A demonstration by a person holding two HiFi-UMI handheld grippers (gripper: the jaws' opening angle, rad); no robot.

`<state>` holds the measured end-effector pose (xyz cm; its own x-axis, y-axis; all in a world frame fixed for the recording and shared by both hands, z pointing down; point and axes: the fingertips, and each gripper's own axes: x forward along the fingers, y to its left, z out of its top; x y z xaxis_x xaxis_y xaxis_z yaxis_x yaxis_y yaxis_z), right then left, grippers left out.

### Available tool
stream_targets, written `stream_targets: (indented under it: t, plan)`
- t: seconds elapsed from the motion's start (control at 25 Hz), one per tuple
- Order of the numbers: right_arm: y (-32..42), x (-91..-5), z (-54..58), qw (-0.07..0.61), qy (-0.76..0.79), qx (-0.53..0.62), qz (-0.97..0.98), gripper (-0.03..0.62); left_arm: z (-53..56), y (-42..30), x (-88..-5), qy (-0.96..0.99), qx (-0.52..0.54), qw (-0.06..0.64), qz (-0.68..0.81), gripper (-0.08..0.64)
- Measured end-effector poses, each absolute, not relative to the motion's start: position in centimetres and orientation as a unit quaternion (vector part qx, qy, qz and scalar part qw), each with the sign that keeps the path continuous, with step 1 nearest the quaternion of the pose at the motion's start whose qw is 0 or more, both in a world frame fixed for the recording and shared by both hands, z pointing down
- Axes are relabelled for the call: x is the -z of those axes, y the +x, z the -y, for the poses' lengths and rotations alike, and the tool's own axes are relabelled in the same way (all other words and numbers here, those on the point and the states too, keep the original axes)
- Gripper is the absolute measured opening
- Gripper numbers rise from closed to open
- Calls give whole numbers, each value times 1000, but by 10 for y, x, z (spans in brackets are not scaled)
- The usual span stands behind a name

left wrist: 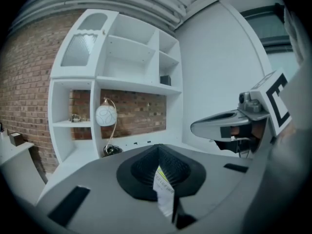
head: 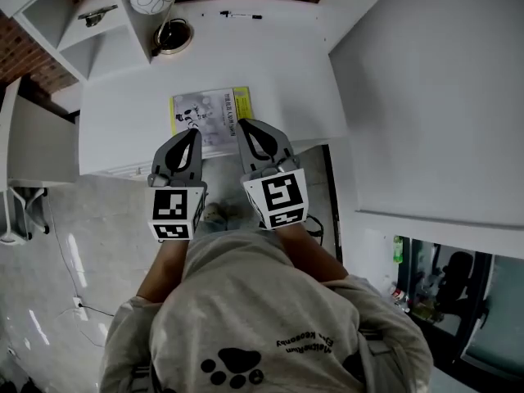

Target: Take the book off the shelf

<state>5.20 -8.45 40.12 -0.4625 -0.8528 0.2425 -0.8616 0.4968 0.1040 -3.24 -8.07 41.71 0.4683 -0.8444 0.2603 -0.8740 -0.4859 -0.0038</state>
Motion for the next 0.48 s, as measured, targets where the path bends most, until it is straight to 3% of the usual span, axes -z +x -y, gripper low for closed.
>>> stream_targets:
  t: [0.48]
  plan:
    - [67,-344,25,103,503,58,856,17,33,-31,-350,838,-60,-4,542,9]
